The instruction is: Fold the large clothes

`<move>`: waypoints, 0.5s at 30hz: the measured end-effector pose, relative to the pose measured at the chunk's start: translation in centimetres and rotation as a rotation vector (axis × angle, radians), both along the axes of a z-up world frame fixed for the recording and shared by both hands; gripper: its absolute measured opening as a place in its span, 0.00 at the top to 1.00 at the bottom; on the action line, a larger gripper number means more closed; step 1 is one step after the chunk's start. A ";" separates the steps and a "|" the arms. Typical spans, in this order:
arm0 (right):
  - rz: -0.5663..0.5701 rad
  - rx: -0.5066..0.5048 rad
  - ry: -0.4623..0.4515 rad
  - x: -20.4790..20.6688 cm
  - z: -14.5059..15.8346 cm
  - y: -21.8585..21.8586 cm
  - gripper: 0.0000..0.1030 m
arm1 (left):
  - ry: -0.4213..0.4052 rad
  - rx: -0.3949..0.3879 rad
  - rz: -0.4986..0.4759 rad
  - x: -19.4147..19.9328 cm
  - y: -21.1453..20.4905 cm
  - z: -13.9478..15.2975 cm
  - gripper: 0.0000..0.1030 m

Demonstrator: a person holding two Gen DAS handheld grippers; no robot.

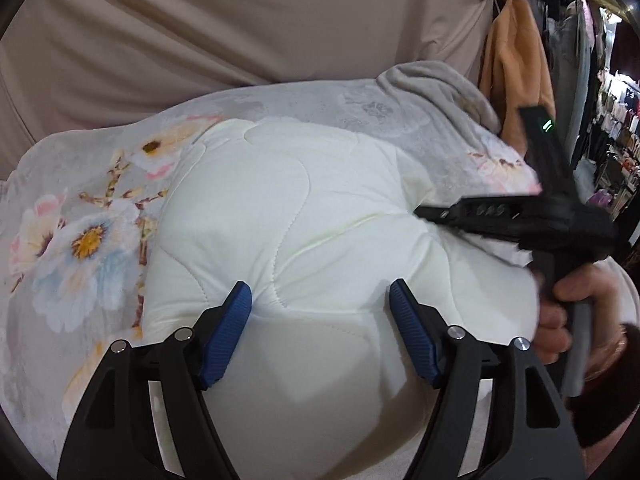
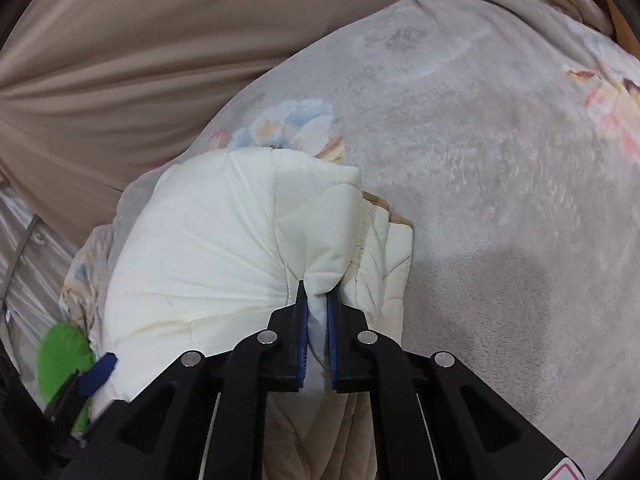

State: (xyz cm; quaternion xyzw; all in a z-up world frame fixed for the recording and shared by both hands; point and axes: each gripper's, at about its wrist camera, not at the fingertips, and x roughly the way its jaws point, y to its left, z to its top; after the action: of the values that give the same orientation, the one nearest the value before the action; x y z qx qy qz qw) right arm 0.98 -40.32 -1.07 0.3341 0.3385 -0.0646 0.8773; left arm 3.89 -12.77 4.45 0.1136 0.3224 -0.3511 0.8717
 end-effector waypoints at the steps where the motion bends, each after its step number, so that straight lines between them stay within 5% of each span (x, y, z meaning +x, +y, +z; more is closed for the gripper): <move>1: -0.020 -0.036 -0.008 -0.8 1.1 0.3 0.93 | 0.002 0.009 0.008 0.1 0.0 -0.2 0.32; 4: -0.039 -0.180 -0.080 -4.2 5.3 2.7 0.93 | 0.008 0.012 0.020 0.3 0.4 -0.4 0.32; 8: 0.030 -0.238 -0.114 -8.1 7.4 6.4 0.93 | 0.006 0.018 0.024 0.1 0.4 -0.3 0.32; 15: 0.040 -0.333 0.033 -9.5 3.1 9.6 0.97 | 0.009 0.023 0.022 -0.1 0.5 -0.1 0.30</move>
State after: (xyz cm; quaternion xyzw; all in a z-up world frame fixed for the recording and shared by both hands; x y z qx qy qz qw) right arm -8.56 -30.75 1.99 0.1762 0.3439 -0.1078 0.9160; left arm 3.79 -12.30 4.38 0.1186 0.3316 -0.3382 0.8727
